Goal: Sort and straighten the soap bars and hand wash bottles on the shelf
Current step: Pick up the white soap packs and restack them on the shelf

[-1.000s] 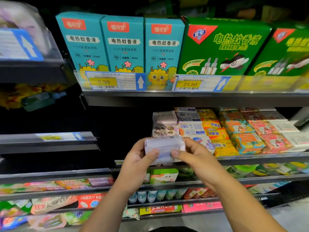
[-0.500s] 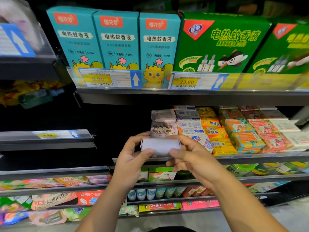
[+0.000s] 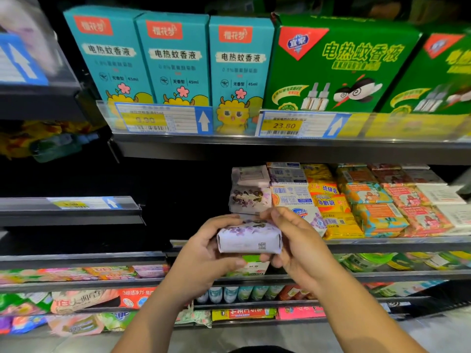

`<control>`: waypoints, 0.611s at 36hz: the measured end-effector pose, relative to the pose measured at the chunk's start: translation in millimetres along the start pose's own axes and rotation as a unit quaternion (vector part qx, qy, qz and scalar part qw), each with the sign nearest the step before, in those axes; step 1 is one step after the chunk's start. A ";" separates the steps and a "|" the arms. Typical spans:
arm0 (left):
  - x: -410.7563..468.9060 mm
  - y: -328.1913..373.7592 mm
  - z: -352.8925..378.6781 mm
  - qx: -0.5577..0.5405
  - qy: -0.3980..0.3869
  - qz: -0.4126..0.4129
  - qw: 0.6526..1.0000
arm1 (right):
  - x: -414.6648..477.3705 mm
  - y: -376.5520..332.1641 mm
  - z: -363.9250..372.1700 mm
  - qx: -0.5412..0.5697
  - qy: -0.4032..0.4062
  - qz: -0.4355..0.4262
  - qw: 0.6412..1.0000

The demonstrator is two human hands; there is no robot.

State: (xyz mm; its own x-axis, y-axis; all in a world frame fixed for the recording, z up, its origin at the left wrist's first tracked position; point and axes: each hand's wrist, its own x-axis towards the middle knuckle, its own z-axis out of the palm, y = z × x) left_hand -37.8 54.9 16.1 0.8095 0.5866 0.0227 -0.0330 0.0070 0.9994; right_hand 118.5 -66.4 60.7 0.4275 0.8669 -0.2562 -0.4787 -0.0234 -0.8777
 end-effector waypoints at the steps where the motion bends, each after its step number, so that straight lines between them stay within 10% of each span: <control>1: 0.5 -0.6 -0.9 0.029 0.017 0.003 0.999 | -0.2 -0.7 -2.0 0.025 -0.025 0.011 0.999; 9: 1.9 8.5 -1.7 0.019 0.099 0.019 0.995 | 0.2 2.6 -8.7 -0.154 -0.069 -0.002 0.986; 22: -1.4 1.6 1.1 -0.033 0.012 0.042 0.998 | 1.2 0.1 -7.6 -0.046 0.004 -0.002 0.999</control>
State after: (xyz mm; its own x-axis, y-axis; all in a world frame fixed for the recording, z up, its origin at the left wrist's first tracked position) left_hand -38.4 53.2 17.7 0.7881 0.6064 0.1056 -0.1405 0.0101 0.9900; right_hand 124.8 -69.1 57.2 0.4363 0.8628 -0.2553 -0.4045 -0.0654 -0.9122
